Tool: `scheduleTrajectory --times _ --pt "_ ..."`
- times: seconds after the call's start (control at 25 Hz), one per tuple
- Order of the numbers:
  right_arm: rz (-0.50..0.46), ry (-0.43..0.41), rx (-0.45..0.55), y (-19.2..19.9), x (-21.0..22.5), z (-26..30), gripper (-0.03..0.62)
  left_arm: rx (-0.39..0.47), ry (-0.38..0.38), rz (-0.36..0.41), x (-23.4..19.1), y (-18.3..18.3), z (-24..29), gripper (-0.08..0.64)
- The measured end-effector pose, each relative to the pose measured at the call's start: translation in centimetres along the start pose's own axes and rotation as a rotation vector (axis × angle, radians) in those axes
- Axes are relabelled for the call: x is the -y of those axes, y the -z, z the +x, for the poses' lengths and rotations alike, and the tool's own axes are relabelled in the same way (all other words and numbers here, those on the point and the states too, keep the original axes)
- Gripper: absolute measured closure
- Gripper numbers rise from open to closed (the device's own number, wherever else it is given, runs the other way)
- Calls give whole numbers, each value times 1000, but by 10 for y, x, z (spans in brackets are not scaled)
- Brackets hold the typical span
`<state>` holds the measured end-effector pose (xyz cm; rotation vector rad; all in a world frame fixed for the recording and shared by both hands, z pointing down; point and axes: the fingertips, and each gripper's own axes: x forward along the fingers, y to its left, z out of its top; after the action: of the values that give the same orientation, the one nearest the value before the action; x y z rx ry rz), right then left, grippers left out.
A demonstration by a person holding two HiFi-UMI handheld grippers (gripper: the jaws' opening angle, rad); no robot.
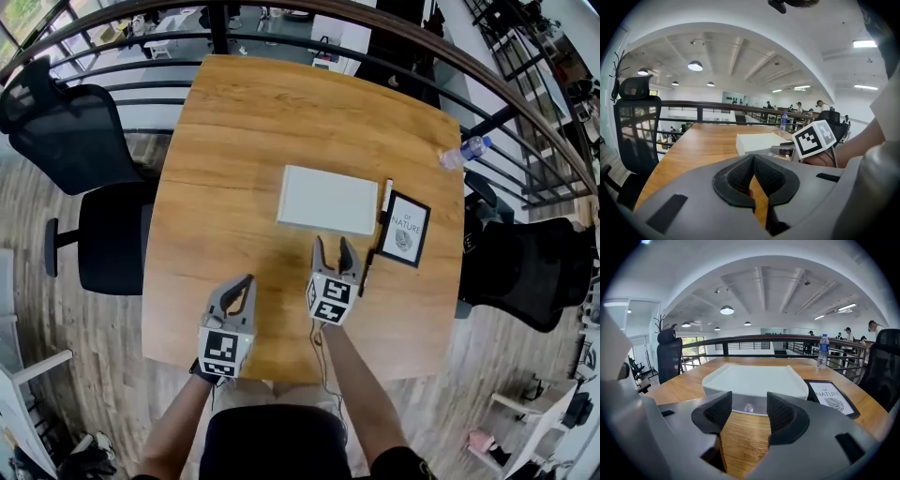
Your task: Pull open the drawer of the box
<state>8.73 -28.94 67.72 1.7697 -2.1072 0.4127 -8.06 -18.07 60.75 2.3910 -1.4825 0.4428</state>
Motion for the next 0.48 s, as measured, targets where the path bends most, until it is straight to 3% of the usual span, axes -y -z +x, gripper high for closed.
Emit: scheduleTrajectory --times 0.28,0.48 --pt "20 33 -93 35 3 27 391 -21 14 -1 9 7 -2 543" --pt "12 42 -107 37 2 37 424 -33 23 6 9 11 -5 543"
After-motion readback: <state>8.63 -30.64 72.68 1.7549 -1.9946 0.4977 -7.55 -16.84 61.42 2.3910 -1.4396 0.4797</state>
